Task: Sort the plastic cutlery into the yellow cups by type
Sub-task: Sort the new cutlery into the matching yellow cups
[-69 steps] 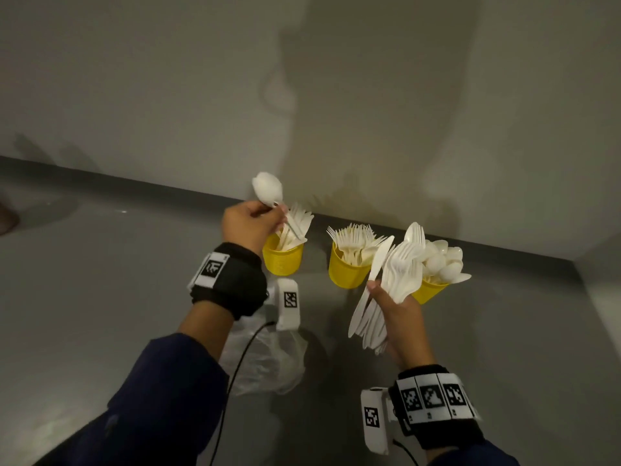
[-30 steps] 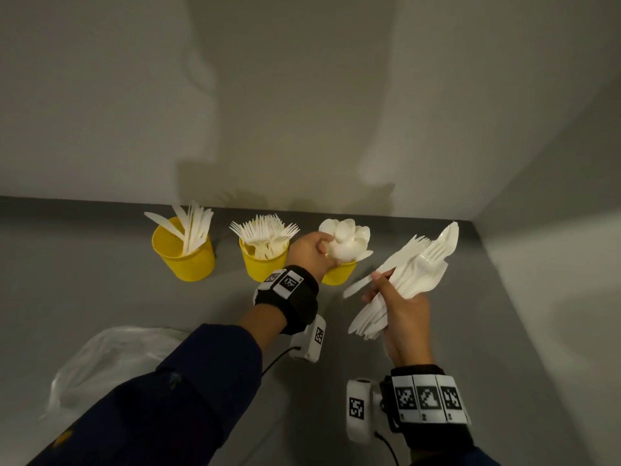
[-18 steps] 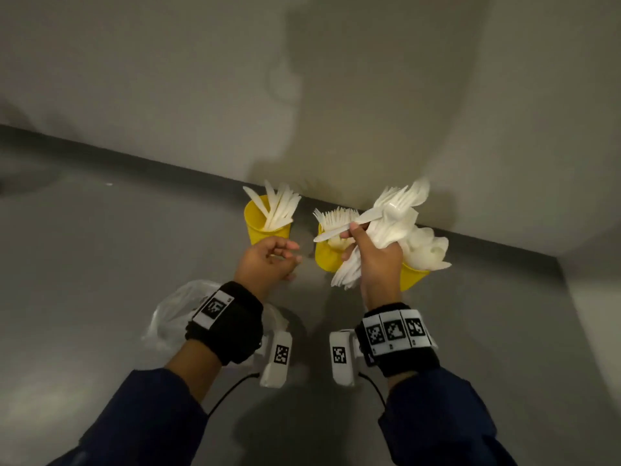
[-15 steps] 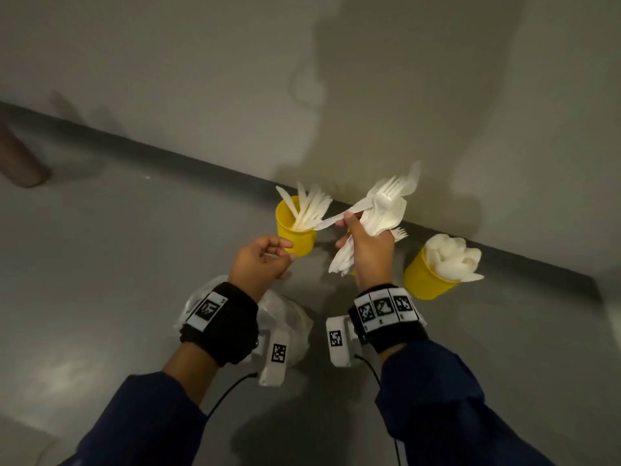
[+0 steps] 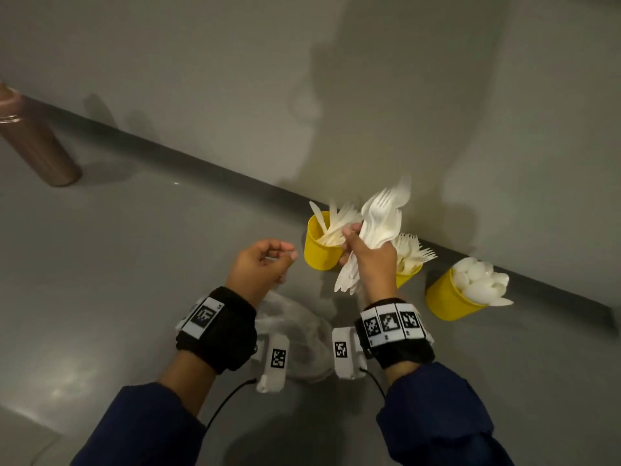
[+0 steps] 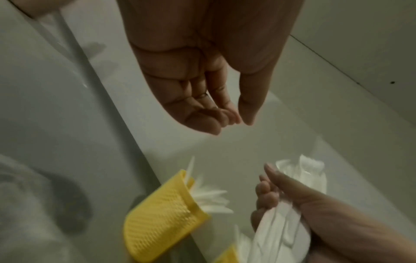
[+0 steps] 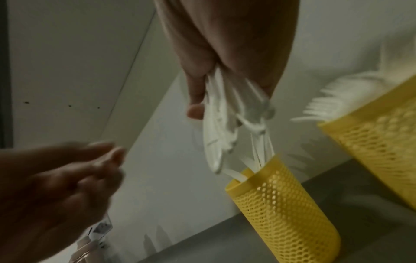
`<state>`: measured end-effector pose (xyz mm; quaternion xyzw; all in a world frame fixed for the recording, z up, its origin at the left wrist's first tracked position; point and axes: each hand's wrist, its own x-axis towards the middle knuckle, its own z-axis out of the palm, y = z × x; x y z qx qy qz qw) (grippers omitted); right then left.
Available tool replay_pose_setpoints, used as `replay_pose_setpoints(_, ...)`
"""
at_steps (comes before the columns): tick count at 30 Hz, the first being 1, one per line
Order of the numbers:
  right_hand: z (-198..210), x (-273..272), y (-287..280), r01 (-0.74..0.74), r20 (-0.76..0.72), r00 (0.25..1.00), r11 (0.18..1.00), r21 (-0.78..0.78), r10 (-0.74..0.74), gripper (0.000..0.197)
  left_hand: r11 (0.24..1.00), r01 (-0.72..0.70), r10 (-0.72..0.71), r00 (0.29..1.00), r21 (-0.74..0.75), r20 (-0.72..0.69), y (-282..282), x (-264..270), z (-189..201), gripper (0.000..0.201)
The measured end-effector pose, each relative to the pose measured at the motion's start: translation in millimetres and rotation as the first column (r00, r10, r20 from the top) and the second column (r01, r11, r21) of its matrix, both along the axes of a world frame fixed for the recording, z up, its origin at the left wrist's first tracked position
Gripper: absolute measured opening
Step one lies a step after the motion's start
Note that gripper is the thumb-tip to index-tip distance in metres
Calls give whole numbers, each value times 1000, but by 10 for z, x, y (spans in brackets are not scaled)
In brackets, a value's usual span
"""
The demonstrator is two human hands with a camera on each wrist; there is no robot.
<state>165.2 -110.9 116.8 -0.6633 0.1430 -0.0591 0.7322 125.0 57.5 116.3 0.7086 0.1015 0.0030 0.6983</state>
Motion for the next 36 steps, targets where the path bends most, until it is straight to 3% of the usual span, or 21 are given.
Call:
replay_pose_setpoints(2,54,-203,-65,-65,4,998,993,-93,66,16,997,76,-76,997,8,7,-217,44,67,12)
replay_pose_setpoints(6,-28,-460,-192,3,48,999,969,-246,10,23,974,225,-224,973,-13,63,-693,42,221,13)
replay_pose_setpoints(8,-65,-556,-231,27,56,998,943,-331,-9,38,970,243,-241,967,-20,79,-885,13,246,16)
replay_pose_setpoints(12,-57,-697,-328,50,60,998,892,-449,-26,43,965,260,-255,961,-35,106,-1108,-60,266,15)
replay_pose_setpoints(17,132,-832,-565,-114,21,992,946,-304,126,39,926,298,-296,954,-232,43,-1180,-99,340,10)
replay_pose_setpoints(21,235,-973,-720,-242,72,968,970,7,241,34,889,334,-346,938,-312,16,-1228,-142,397,7)
replay_pose_setpoints(26,245,-1061,-891,-203,4,977,931,304,212,62,871,368,-377,925,-326,36,-1324,-208,427,13)
replay_pose_setpoints(31,291,-1120,-1044,-251,14,965,903,348,262,52,876,386,-386,921,-290,57,-1473,-255,437,17)
replay_pose_setpoints(36,231,-1146,-1156,-222,-37,971,954,203,234,45,901,380,-384,923,-208,23,-1598,-315,333,23)
